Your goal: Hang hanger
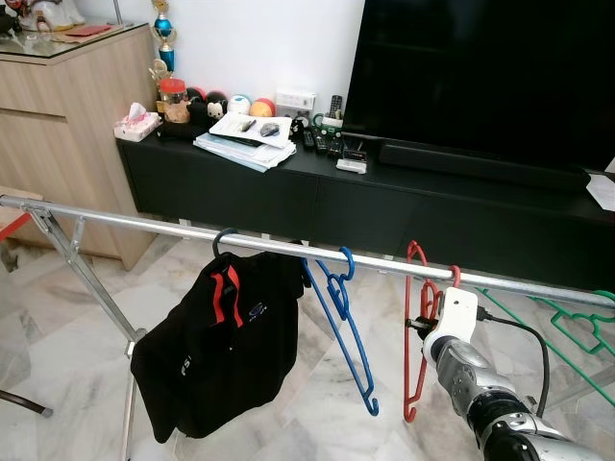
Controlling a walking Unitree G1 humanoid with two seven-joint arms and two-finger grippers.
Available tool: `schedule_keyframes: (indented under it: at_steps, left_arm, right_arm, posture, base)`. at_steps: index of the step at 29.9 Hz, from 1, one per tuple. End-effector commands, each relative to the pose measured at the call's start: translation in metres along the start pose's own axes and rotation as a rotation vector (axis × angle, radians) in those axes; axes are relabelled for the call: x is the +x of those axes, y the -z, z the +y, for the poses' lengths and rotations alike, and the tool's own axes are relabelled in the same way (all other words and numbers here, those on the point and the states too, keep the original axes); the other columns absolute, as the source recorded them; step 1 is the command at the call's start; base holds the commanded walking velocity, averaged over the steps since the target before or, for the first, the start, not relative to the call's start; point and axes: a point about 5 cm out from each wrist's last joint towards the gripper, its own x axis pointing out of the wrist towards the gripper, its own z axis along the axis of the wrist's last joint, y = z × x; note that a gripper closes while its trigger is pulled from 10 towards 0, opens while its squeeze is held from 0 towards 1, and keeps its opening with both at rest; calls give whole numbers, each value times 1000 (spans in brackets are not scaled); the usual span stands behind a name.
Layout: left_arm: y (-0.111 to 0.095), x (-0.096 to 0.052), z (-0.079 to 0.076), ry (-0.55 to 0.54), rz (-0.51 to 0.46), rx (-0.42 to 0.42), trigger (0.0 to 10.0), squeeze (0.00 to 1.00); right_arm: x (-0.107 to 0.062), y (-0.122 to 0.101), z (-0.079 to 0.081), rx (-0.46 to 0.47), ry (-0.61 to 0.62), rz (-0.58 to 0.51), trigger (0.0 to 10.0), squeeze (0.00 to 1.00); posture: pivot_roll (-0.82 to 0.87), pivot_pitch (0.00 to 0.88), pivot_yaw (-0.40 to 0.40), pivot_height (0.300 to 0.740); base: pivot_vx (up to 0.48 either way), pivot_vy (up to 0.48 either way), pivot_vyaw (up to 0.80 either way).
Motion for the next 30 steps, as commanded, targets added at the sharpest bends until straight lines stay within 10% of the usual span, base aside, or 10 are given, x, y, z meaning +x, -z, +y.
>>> schedule_keyframes:
  at_steps: [1, 14, 15, 19, 30]
  left_arm:
    - [-13, 3, -27, 75, -37, 21, 10000, 0]
    - [-2, 1, -21, 66, -20, 20, 10000, 0]
    - [5, 0, -14, 60, -12, 18, 10000, 0]
    - [6, -1, -13, 59, -10, 17, 10000, 0]
    - [4, 0, -21, 74, -13, 28, 10000, 0]
  right_arm:
    - [-1, 14, -1, -2, 7, 48, 10000, 784]
    - [-1, 10, -2, -32, 15, -20, 10000, 745]
    - [-1, 2, 1, -8, 2, -84, 10000, 141]
    - [-1, -3, 3, 1, -14, -131, 10000, 0]
    - [-6, 16, -8, 5, -2, -181, 10000, 0]
  posture:
    - [101, 13, -112, 740]
    - [94, 16, -115, 740]
    - [93, 17, -116, 740]
    - [90, 19, -115, 740]
    - [83, 19, -121, 740]
  base:
    - [0, 0, 0]
    - [0, 0, 0]
    - [0, 0, 0]
    - [0, 0, 0]
    - [0, 0, 0]
